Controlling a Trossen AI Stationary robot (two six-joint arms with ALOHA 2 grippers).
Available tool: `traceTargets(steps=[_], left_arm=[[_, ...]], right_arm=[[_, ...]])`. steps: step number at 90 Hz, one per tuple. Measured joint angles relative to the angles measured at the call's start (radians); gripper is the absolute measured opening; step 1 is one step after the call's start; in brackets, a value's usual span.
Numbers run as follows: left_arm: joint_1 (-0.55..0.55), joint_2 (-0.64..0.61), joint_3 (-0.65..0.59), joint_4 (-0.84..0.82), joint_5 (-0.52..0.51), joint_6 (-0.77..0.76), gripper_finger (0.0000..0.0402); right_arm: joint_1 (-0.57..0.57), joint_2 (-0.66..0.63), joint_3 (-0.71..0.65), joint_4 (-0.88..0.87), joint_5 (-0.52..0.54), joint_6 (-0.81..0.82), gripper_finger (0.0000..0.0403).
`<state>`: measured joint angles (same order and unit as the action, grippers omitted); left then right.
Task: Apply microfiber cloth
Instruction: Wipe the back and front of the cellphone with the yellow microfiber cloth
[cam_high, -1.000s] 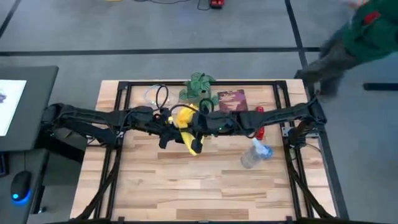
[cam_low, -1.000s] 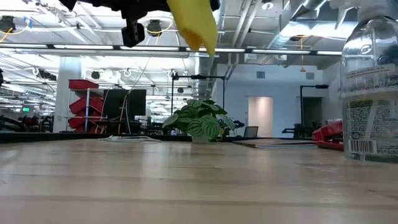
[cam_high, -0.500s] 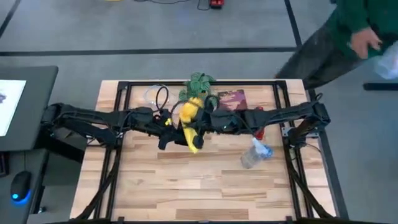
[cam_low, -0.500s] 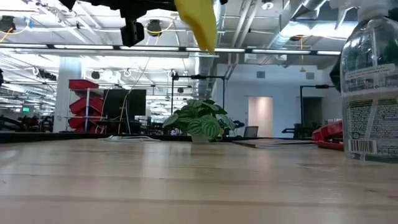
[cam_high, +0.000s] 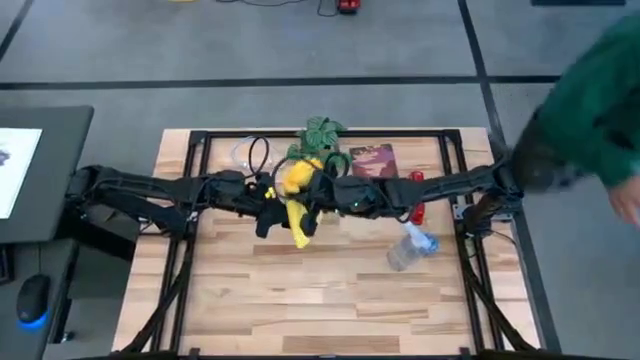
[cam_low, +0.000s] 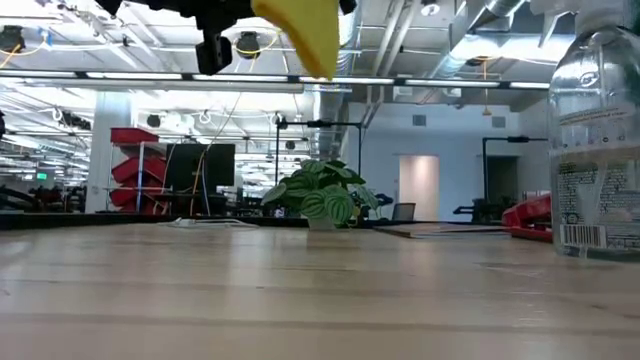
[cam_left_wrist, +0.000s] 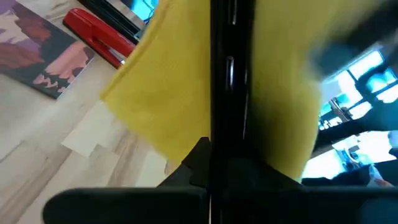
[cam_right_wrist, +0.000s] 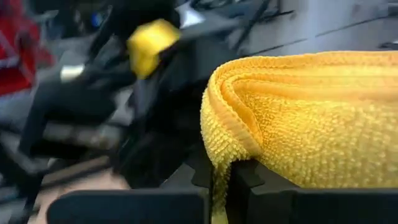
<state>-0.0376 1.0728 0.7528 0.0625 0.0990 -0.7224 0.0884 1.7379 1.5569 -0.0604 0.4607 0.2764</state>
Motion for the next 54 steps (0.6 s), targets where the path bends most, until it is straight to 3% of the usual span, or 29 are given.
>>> traceTargets(steps=[10,29,54], left_arm=[[0.000,0.001,0.000,-0.003,-0.007,-0.007,0.0004],[-0.003,0.001,0.000,0.002,0.004,0.000,0.0004],[-0.003,0.001,0.000,0.023,-0.015,-0.001,0.0004]], right_arm=[[-0.003,0.000,0.000,-0.003,0.012,0.020,0.0000],[0.000,-0.001,0.000,-0.027,-0.195,0.015,0.0000],[-0.026,0.000,0.000,-0.061,-0.262,0.007,0.0000]])
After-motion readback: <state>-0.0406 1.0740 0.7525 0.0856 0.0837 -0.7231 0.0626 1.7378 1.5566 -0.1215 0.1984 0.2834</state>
